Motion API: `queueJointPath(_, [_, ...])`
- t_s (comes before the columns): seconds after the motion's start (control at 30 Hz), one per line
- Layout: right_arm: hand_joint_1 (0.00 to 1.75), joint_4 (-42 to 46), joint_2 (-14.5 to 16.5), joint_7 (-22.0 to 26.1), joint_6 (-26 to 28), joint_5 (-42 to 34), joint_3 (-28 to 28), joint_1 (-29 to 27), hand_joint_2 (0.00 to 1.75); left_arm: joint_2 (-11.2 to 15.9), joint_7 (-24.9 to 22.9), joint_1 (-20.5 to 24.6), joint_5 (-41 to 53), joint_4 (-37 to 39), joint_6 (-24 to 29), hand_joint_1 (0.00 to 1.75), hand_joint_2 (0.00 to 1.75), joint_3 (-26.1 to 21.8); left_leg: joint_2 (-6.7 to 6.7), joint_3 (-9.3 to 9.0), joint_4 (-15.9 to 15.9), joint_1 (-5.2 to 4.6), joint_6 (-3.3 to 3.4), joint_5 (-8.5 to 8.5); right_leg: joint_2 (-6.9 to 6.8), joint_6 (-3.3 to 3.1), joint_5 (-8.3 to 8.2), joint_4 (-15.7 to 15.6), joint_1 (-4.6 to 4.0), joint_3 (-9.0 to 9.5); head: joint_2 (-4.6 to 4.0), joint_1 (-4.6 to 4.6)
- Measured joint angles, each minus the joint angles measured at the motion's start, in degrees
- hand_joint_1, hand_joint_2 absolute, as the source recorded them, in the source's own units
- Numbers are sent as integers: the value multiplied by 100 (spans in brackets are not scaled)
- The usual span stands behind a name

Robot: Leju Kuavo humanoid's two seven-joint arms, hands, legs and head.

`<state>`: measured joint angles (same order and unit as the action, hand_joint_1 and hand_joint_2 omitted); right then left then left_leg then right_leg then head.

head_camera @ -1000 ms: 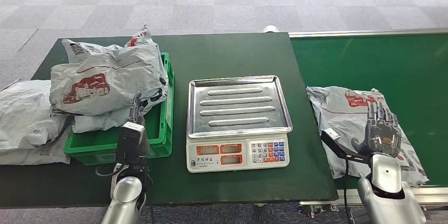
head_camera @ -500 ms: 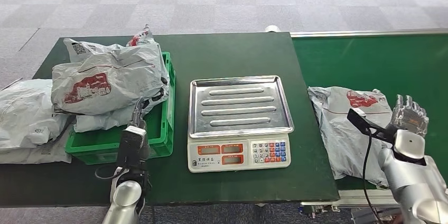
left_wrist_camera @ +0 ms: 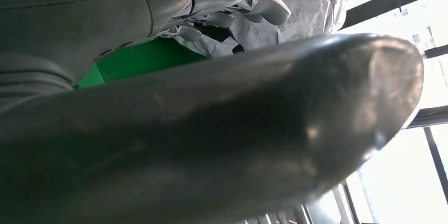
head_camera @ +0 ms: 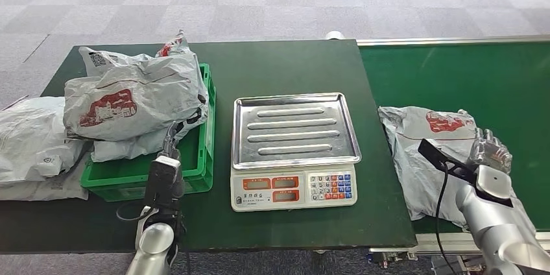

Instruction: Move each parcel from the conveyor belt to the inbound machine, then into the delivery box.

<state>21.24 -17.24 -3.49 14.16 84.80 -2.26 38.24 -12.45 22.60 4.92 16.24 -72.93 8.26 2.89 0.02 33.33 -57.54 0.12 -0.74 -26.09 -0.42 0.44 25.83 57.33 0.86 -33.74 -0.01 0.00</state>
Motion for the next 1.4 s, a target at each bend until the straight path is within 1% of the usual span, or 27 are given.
queueJointPath(0.1, [0,-56,233,-68,-35,-50,-21,-52,175,2,11,-14,0,18,94,0,0,-19,1,-1,0,2,-1,0,1,0,0,1,-2,-1,-1,0])
queueJointPath(0.3, [0,-159,808,-49,-126,-168,-59,-289,175,-4,13,-75,8,19,195,0,0,-92,-3,-2,1,6,-2,1,-2,-2,4,1,-7,-2,1,0])
queueJointPath(0.43, [0,-191,1048,47,-120,-282,-154,-489,175,-7,11,-77,10,20,195,0,0,-142,-4,-2,1,6,-3,1,-3,-2,5,1,-6,-1,-1,0])
queueJointPath(0.53, [0,-200,1133,62,-108,-303,-201,-537,175,-7,11,-77,14,24,195,0,0,-154,0,-3,0,6,-3,0,1,-2,5,0,-6,-1,-1,0])
queueJointPath(0.73, [0,-204,1195,80,-210,-312,-281,-561,175,-7,6,-74,27,42,195,0,0,-163,2,-7,-2,5,-3,0,5,-2,4,-2,-6,2,-1,0])
queueJointPath(0.87, [0,-204,1260,-130,-375,-184,-292,-614,175,-7,-25,-50,57,75,177,0,0,-164,10,-30,-2,6,-11,-6,14,-3,5,-4,-18,20,-1,0])
queueJointPath(0.97, [0,-204,1291,-193,-400,-118,-292,-648,175,-7,-34,-34,76,100,160,0,0,-164,18,-45,-2,10,-16,-11,25,-4,7,-7,-25,33,0,0])
queueJointPath(1.07, [0,-203,1319,-358,-665,78,-267,-691,175,-7,-74,9,85,139,76,0,0,-164,26,-57,-1,13,-17,-14,31,-6,9,-7,-27,41,-1,0])
queueJointPath(1.13, [87,-202,1335,-435,-882,208,-221,-707,175,-7,-107,49,85,178,-6,0,0,-164,30,-71,-1,17,-17,-18,36,-8,11,-9,-31,56,0,0])
queueJointPath(1.2, [175,-202,1346,-449,-954,287,-174,-705,175,-9,-122,86,84,220,-44,0,0,-164,34,-90,-1,20,-19,-24,40,-8,12,-10,-34,76,0,0])
queueJointPath(1.4, [175,-180,1397,-522,-633,447,1,-725,175,-9,-132,115,78,257,-72,0,0,-164,63,-109,-1,21,-26,-32,68,-11,10,-10,-34,88,0,0])
